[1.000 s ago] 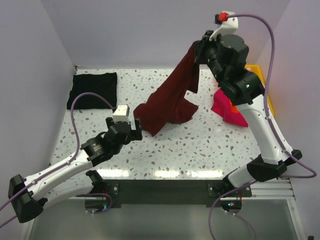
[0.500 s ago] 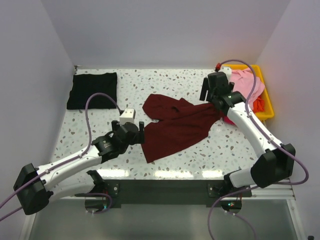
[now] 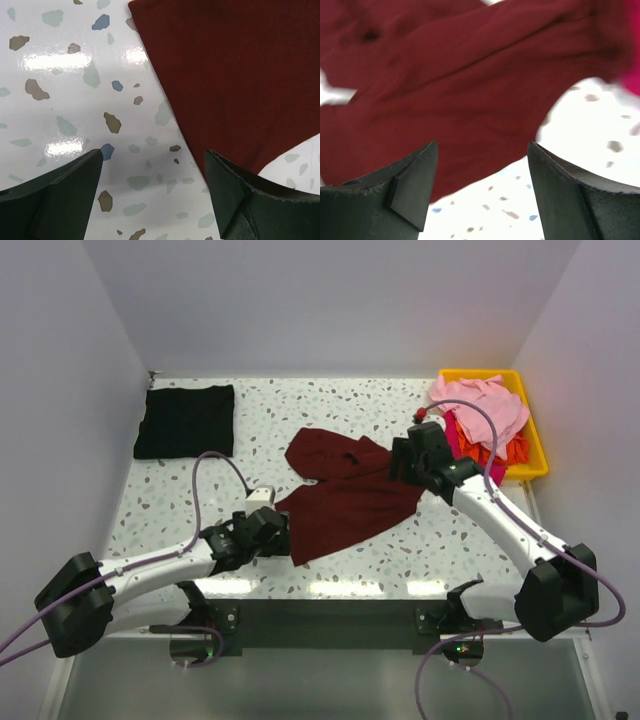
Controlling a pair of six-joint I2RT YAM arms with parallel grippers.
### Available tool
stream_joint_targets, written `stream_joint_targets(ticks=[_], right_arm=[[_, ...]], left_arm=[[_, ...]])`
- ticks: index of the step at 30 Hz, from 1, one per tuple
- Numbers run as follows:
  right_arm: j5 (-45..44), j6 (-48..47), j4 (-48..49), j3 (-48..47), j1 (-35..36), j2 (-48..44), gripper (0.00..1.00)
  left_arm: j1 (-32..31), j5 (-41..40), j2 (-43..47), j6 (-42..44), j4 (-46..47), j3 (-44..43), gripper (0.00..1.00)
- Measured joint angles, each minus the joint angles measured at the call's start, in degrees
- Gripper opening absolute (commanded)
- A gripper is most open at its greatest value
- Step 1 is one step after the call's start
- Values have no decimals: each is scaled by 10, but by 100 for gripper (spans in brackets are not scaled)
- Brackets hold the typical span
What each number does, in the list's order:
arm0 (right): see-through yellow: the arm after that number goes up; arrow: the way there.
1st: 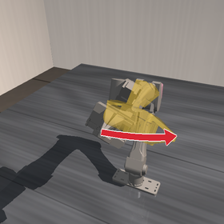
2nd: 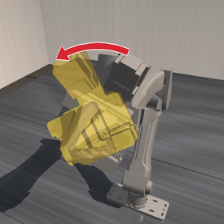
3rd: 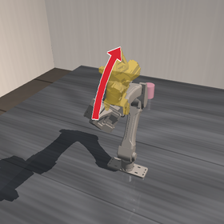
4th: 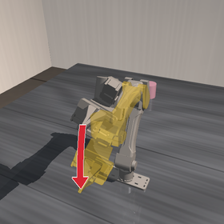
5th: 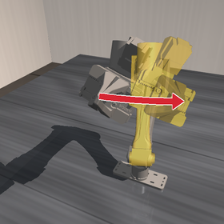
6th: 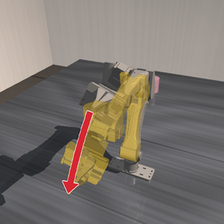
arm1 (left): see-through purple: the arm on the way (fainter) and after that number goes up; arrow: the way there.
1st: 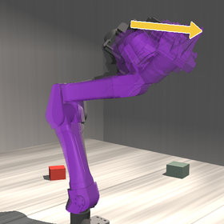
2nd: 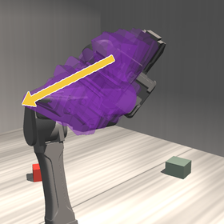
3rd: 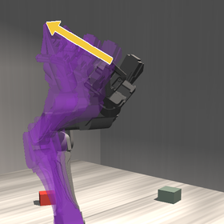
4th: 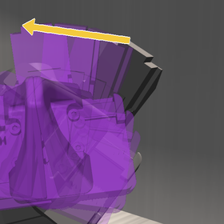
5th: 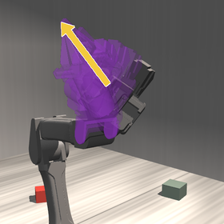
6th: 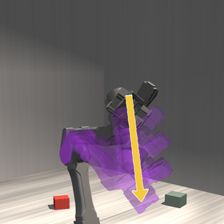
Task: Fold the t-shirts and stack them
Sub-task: Flatten the tshirt out
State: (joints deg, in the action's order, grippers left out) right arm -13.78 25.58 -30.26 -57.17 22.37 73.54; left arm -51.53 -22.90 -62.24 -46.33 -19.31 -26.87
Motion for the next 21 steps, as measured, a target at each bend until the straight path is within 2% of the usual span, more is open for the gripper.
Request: stream_joint_targets(ticks=[5,9,15,21], right_arm=[[33,16,33,29,153,-13,74],[52,36,76,59,261,0,74],[56,51,129,30,400,127,75],[53,56,139,-40,479,245,75]], left_arm=[[6,-16,0,-25,-2,-3,93],[63,-15,-3,-16,-10,-21,95],[196,7,-3,40,-6,-47,97],[262,39,6,81,2,-61,97]])
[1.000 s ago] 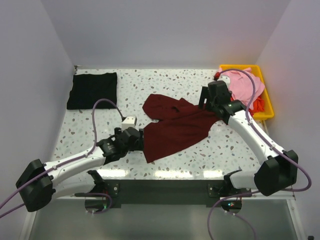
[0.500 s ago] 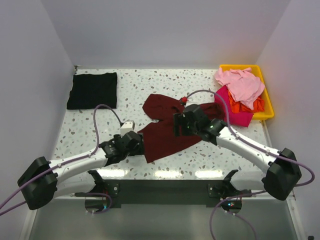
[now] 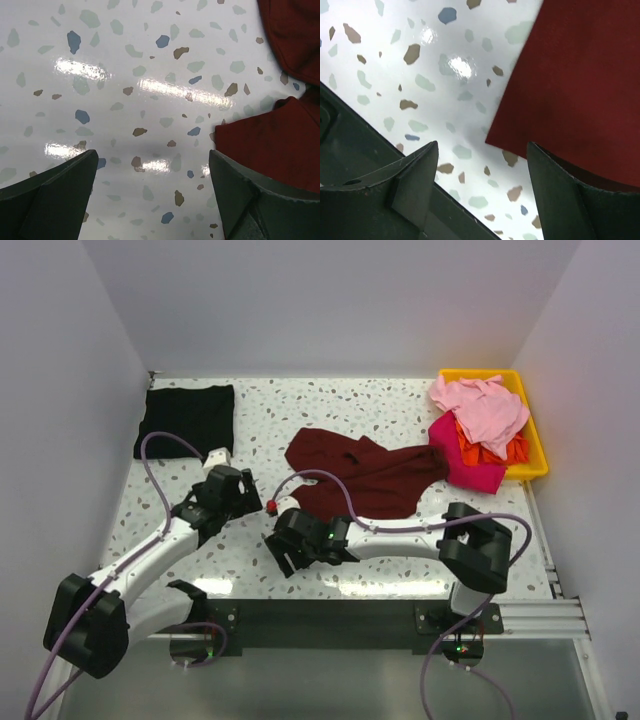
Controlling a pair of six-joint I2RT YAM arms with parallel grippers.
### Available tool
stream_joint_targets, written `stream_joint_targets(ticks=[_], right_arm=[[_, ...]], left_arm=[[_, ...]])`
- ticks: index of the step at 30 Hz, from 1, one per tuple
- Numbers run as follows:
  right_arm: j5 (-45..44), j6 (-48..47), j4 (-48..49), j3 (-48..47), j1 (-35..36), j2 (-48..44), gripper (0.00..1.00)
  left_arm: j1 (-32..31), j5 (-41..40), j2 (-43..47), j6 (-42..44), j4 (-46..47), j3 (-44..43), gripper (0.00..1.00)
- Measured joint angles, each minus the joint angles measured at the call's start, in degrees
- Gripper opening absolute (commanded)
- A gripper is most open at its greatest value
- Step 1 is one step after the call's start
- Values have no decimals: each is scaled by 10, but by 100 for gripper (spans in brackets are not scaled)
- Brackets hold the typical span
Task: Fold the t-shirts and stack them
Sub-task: Flatten the tshirt out
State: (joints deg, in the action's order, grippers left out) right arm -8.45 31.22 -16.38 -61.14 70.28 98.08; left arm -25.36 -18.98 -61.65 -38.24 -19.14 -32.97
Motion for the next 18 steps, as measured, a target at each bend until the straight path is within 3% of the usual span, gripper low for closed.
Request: stream_joint_targets(ticks=[11,15,18], right_arm=[[-55,3,2,-39,10,71,72],[-79,2,-5,-41,12,82,66],[-101,3,-12,-44,14,86,52]], left_arm=[[25,26,37,21,0,0,98],[27,28,41,24,0,0,98],[29,30,42,25,0,1,98]])
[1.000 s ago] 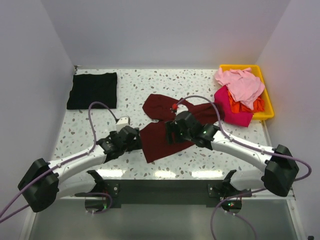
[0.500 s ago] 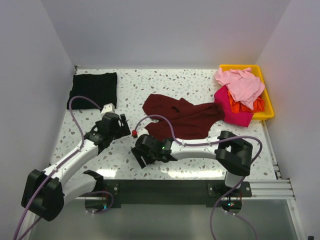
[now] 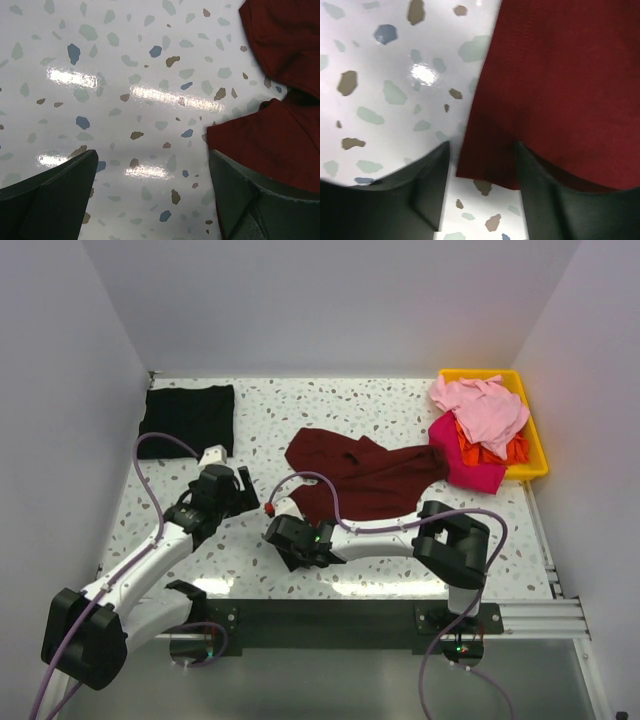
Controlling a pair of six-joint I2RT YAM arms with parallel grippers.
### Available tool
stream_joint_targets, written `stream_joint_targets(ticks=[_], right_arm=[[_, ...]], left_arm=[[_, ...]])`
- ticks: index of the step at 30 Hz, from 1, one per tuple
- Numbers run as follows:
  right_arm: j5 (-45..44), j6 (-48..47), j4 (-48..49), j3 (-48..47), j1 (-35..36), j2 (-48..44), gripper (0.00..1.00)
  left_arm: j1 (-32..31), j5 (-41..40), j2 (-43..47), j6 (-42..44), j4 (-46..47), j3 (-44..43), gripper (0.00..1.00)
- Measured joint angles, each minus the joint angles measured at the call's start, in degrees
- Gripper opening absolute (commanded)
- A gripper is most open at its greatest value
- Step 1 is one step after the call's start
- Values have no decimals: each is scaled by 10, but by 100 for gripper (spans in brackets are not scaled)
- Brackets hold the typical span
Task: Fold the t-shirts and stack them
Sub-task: Flatten the tshirt out
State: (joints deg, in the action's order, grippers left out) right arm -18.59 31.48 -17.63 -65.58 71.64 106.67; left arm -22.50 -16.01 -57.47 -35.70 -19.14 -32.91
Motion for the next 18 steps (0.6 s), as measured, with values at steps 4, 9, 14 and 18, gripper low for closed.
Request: stream_joint_targets(ticks=[4,9,14,18], right_arm=[[-25,10,-17,-1,1,0,25],[-63,42,-61,-3,1,-3,0],[-118,87,-177,13,-1,-39,0],[-166,127,-295,36,-28,-139,0]], left_arm=[[0,3,1,2,0,0,98],[0,4,6,9,0,0,98],[0,7,9,11,0,0,98],[1,12,9,18,2,0,98]])
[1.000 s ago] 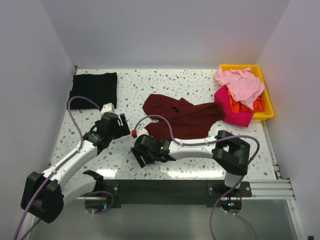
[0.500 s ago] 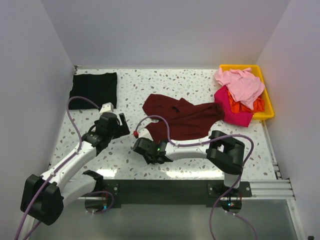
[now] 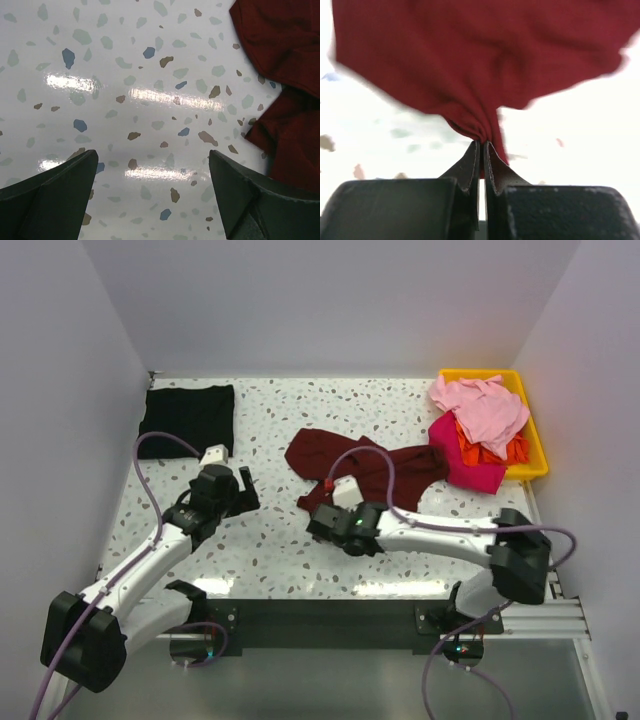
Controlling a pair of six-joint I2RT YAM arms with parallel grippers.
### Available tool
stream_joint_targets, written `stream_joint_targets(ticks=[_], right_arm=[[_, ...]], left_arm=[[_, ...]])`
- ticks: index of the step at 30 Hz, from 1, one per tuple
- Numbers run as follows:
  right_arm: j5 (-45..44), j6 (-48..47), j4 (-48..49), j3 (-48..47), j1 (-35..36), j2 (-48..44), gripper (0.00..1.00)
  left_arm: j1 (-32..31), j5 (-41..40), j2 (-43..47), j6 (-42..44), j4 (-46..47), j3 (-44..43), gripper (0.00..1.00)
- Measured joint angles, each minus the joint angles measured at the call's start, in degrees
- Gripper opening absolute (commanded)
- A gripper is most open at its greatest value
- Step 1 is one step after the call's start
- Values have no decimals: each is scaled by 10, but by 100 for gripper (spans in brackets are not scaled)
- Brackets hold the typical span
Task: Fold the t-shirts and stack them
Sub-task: Flatten the tshirt out
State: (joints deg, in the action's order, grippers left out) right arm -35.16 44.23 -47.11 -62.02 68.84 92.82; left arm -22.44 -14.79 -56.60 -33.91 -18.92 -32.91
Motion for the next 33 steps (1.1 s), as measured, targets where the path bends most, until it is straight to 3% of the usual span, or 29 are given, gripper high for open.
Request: stream_joint_targets(ticks=[6,11,23,28,31,32,33], right_arm=[[-64,10,-92,17,-148,-231,0],[-114,-21,-138,34,-279,-350,0],[-177,-138,-130,35,-454,-381,8],[-163,-173,-95,35,-494,-386,13],[-152,-179,-80,35,-494,-372,40],[-146,-180,-77,35,-494,-363,64],[-142,-183,-76,35,-494,-354,71]], left_arm=[[2,13,-1,6,9,0,97],[2,23,-10,6,17,0,97],[2,37,-32,20,26,0,96],[2,42,-33,21,31,0,94],[-7,44,-49,20,47,-1,94],[-19,38,-63,19,48,-6,94],[-39,30,-80,20,47,-14,94]])
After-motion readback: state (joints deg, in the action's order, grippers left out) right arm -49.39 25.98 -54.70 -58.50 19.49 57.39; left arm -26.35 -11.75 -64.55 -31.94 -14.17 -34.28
